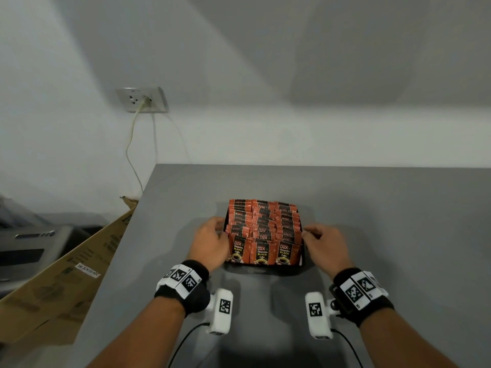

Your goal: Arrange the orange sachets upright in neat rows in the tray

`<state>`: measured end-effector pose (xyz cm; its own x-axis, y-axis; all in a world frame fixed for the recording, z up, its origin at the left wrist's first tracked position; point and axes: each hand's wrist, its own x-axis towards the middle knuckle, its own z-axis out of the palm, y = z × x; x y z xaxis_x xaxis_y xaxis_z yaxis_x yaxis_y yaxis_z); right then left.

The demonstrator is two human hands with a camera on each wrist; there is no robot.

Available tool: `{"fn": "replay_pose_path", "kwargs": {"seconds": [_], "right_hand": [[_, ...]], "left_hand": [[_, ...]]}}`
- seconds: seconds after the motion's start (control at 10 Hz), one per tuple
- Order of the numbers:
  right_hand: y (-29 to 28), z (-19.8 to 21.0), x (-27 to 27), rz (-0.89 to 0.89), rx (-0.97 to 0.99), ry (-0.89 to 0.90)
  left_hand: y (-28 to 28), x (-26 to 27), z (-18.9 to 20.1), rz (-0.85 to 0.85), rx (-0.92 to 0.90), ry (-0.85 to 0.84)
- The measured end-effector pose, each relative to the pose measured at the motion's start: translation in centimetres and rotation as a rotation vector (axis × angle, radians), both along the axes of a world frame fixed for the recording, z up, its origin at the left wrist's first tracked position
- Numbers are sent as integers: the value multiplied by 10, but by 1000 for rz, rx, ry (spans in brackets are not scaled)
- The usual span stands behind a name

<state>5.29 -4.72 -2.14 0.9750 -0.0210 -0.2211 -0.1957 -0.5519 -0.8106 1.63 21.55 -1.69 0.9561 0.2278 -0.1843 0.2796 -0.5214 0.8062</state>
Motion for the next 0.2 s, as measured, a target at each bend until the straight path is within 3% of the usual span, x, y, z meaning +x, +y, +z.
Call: {"fn": "replay_pose_path", "kwargs": {"seconds": [0.2], "right_hand": [[-8, 16, -20, 98, -81, -55]], "left_hand": [[0, -15, 17, -58, 19, -53]]}}
